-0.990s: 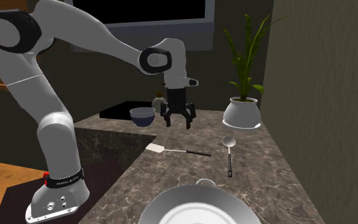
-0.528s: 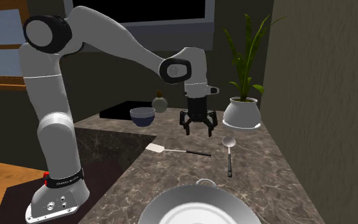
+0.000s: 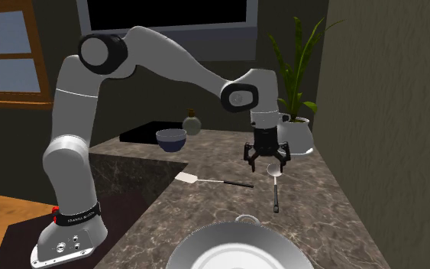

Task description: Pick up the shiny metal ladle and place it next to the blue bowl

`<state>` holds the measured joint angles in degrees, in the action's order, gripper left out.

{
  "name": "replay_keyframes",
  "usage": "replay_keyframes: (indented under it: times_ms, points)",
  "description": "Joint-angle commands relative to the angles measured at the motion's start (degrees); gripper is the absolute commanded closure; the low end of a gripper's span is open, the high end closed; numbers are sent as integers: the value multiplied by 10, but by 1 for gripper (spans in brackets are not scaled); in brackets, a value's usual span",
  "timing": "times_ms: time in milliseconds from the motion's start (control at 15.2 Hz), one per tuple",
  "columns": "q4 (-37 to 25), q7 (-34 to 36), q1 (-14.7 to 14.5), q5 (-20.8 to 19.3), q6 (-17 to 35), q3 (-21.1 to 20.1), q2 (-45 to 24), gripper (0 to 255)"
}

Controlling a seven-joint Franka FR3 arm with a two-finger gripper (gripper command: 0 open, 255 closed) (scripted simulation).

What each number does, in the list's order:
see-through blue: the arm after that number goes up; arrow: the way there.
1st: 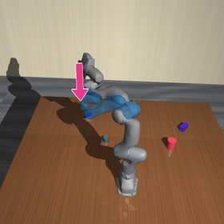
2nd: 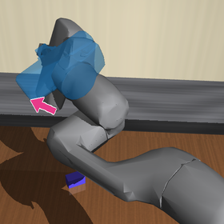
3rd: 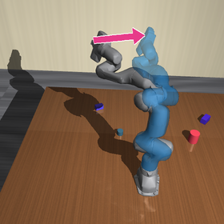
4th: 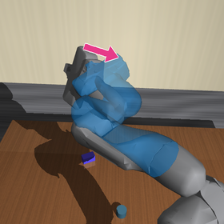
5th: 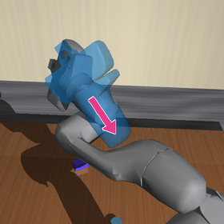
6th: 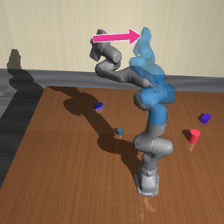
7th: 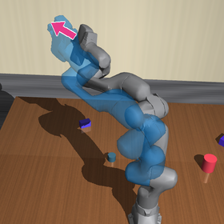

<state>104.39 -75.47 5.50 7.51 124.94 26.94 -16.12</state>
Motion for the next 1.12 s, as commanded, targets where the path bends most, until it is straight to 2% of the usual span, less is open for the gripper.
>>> replay_keyframes:
  times_ms: [0, 528, 1056]
  points:
    - [-58, -37, 21, 31, -6, -10, -53, 0]
    - [-44, -48, 30, 49, 38, -20, -85, 0]
    - [-45, -48, 29, 49, 37, -20, -85, 0]
